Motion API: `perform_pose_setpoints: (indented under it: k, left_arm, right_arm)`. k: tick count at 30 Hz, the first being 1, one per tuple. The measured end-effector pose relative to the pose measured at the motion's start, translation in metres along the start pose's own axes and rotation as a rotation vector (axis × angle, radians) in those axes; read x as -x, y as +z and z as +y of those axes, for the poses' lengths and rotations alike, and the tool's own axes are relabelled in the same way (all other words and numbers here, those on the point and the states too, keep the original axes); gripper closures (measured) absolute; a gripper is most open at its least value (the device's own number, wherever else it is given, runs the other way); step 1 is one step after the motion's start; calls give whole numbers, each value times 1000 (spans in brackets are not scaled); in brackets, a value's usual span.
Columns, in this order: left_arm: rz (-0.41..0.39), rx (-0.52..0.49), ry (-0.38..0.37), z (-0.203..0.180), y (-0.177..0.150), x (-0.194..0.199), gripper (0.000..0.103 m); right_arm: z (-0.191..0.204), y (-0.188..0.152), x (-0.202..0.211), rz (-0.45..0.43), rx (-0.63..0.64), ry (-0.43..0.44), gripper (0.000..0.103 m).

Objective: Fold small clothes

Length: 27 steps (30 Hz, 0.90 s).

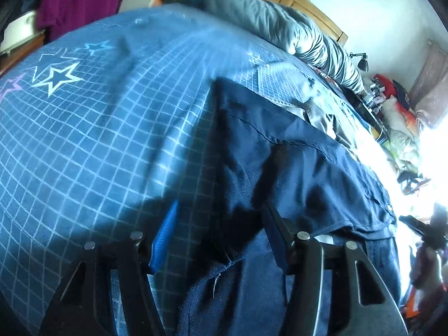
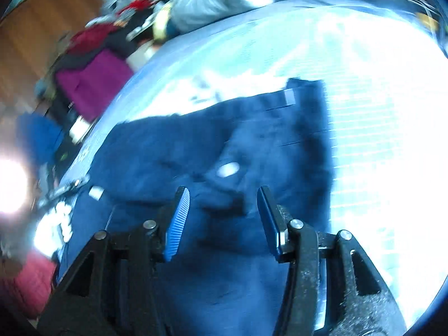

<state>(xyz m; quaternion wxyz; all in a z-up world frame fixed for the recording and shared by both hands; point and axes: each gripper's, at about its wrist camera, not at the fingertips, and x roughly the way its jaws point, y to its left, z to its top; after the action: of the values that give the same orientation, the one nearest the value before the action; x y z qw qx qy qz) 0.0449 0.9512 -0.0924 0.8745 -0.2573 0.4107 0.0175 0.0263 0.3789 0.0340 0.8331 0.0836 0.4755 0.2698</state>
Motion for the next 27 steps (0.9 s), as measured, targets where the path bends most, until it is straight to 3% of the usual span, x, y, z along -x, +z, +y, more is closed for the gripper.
perform_pose_setpoints:
  k: [2, 5, 9, 10, 11, 12, 14, 22, 25, 27]
  left_arm:
    - [1, -5, 6, 0, 0, 0, 41]
    - [7, -32, 22, -1, -1, 2, 36]
    - [10, -35, 17, -2, 0, -1, 34]
    - [10, -32, 13, -1, 0, -1, 34]
    - [10, -30, 10, -3, 2, -5, 33]
    - [10, -29, 8, -2, 2, -5, 33]
    - [10, -31, 7, -4, 2, -6, 32]
    - [16, -43, 11, -8, 2, -8, 28]
    - [18, -53, 23, -11, 2, -9, 28]
    - [21, -61, 29, -13, 3, -11, 27]
  right_arm:
    - [-7, 0, -7, 20, -22, 21, 44]
    - [-14, 3, -29, 79, -17, -23, 42]
    - [-18, 3, -33, 55, -35, 26, 40]
    - [-17, 4, -35, 55, -30, 46, 52]
    - [-16, 5, -37, 63, -13, 65, 81]
    - [-14, 6, -37, 73, 9, 61, 92]
    - [-19, 9, -28, 64, 19, 82, 100]
    - [-53, 13, -1, 19, -27, -24, 103]
    - [-40, 18, 2, -10, 6, 20, 101]
    - [-30, 20, -5, 8, -6, 65, 93]
